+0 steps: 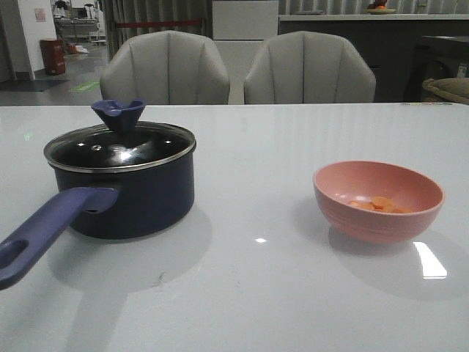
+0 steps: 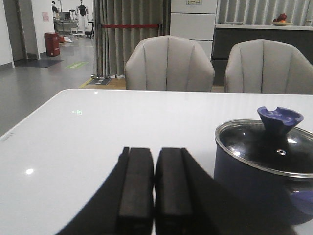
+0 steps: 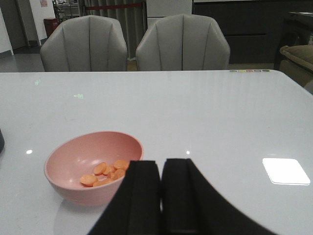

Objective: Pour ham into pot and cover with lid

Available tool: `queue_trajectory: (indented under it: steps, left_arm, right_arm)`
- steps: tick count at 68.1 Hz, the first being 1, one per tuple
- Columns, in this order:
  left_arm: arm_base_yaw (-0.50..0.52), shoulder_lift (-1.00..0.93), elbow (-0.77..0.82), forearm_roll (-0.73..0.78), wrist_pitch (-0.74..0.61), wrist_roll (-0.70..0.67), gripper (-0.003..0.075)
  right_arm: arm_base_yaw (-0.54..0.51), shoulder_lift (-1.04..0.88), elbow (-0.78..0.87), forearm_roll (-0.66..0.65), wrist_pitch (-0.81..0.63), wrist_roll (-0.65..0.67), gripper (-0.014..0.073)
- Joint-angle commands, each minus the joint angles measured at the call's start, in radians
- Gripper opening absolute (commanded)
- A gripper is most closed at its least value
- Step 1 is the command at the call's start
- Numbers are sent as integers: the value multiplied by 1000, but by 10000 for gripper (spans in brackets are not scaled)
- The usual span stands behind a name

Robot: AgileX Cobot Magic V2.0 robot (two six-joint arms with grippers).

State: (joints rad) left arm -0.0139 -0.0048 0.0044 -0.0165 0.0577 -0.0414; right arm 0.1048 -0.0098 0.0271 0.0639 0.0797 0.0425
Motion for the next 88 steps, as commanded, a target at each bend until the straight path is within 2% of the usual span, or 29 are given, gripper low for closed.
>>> queue_trajectory:
  steps: [1,22,28,35,42,46,57,67,88]
  left_arm:
    - [-1,-18,22,-1,-79,-5,134]
    - [-1,-18,22,-1,-99,-5,134]
    - [-1,-18,22,-6,-174,-5,134]
    - [-1,-18,17,-25,-353,-5,134]
    - [-1,-14,-8,-26,-362,-5,134]
    - [-4,-9,-43,-40,-325,-5,134]
    - [-4,67,-222,-42,-37,-5,134]
    - [-4,162,-321,-42,140,-5,134]
    - [-4,231,-323,-42,158,-5,136]
  right_arm:
    - [-4,-20,-5,-12,-85,-5,159]
    - [-4,-20,-5,-12,-85,-5,159]
    - [-4,-20,-5,-12,-85,-5,159]
    - [-4,-20,-5,-12,-85,-5,159]
    - [-4,-20,-5,-12,-85,-5,159]
    - [-4,-20,-5,-12,-85,-5,159]
    - [-4,-20,-5,-12,-85,-5,159]
    - [-4,-20,-5,-12,-85,-5,159]
    - [-4,-20,-5,-12,-85,-5,159]
